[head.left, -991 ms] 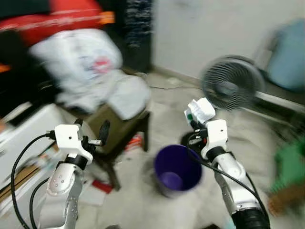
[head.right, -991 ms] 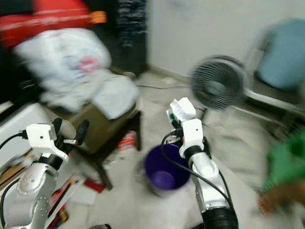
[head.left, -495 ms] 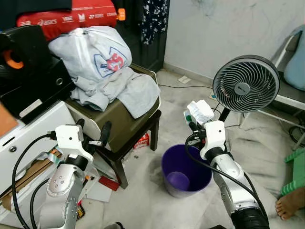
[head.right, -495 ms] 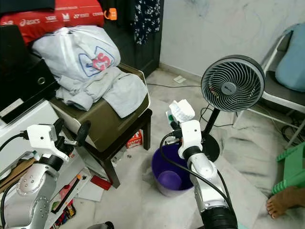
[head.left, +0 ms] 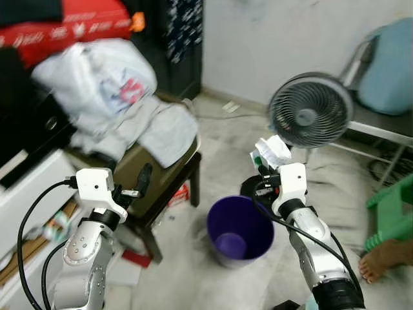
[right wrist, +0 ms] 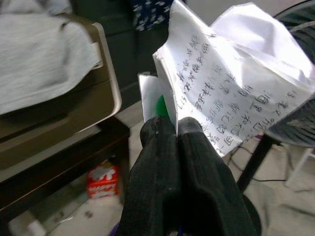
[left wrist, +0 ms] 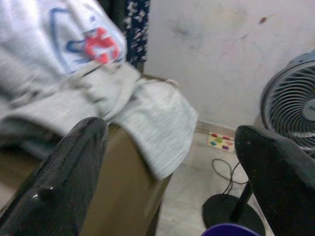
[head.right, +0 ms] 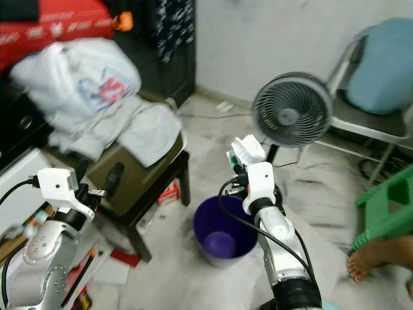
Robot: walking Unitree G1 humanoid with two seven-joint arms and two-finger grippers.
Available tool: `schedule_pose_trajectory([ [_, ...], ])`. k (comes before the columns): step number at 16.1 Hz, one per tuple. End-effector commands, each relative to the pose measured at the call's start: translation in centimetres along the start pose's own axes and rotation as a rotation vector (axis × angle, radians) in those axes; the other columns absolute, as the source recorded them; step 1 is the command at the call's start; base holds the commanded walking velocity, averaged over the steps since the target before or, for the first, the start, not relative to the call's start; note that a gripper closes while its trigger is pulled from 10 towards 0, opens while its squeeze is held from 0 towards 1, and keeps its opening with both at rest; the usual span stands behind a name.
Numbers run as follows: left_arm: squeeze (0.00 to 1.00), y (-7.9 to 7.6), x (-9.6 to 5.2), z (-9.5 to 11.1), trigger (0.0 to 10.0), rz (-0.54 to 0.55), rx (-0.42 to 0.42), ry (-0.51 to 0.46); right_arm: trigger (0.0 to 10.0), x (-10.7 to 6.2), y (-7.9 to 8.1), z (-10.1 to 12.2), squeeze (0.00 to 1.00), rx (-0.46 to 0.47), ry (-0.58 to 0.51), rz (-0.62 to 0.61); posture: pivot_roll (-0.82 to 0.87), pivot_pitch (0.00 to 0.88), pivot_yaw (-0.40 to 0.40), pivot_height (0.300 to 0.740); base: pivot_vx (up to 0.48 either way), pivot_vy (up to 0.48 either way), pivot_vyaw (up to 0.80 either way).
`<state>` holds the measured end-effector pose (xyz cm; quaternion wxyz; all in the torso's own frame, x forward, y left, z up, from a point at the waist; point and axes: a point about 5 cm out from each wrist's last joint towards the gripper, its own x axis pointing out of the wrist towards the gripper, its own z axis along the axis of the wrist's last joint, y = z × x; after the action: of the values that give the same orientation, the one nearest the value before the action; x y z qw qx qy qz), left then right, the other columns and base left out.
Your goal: Clean up the room
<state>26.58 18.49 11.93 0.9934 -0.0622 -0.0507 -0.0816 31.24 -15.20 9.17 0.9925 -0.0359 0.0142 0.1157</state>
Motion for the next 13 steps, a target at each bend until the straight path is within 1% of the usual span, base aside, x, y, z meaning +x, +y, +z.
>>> schedule_pose_trajectory([
  [1, 0.0, -0.09, 0.08, 0.04, 10.0, -0.007, 0.004, 0.001, 10.0, 0.02, -0.27, -0.02, 0.0, 0.001, 0.002, -0.011, 0.01, 0.074, -0.018, 0.74, 0.255, 0.0, -0.43],
  [2, 0.0, -0.09, 0.09, 0.05, 10.0, -0.007, 0.004, 0.001, 10.0, 0.03, -0.3, -0.05, 0.0, 0.001, 0.003, -0.012, 0.01, 0.074, -0.017, 0.74, 0.259, 0.0, -0.43],
  [8, 0.0, -0.07, 0.15, 0.09, 10.0, -0.008, 0.005, 0.001, 10.0, -0.01, -0.76, -0.31, 0.0, -0.005, 0.011, -0.024, 0.01, 0.081, -0.013, 0.74, 0.257, 0.0, 0.0],
  [13, 0.0, -0.11, 0.15, 0.1, 10.0, -0.011, 0.001, 0.0, 10.0, -0.02, -0.81, -0.36, 0.0, -0.007, 0.012, -0.025, 0.01, 0.082, -0.013, 0.74, 0.277, 0.0, 0.0],
])
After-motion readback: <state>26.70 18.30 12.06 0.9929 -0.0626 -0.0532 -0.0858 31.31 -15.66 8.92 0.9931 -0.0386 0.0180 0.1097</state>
